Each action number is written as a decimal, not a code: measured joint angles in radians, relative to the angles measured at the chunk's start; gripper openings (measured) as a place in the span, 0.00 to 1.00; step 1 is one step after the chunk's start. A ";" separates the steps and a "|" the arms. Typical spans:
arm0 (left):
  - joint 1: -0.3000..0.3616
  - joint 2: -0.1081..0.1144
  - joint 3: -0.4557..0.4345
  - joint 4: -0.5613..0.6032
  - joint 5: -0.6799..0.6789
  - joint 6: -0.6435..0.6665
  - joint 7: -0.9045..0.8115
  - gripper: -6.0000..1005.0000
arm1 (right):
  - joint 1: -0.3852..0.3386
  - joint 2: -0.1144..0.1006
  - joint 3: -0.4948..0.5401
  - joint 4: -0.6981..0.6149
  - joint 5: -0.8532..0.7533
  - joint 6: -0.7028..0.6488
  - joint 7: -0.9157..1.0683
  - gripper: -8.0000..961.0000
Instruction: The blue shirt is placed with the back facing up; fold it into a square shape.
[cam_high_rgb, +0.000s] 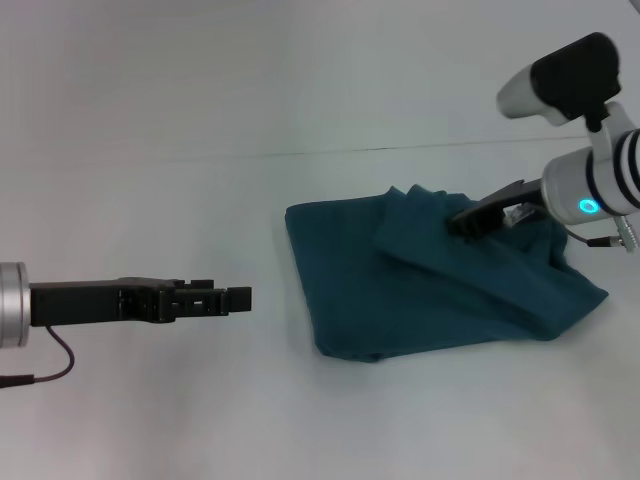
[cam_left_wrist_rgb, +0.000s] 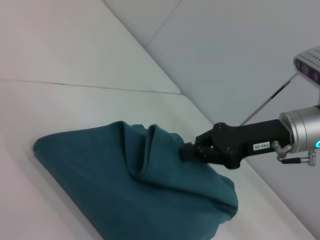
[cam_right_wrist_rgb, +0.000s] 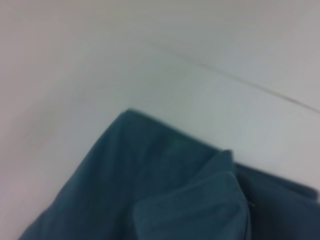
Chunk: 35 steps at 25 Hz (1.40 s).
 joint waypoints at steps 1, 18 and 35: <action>-0.001 0.000 0.000 0.000 0.000 0.000 0.000 0.92 | -0.015 0.000 0.000 -0.016 0.014 0.005 0.012 0.04; -0.007 0.001 0.003 0.000 0.000 0.005 0.031 0.92 | -0.244 -0.002 0.022 -0.060 0.287 0.133 0.085 0.04; 0.001 0.000 0.006 0.000 0.000 0.013 0.035 0.92 | -0.263 -0.031 0.168 -0.063 0.299 0.115 0.102 0.05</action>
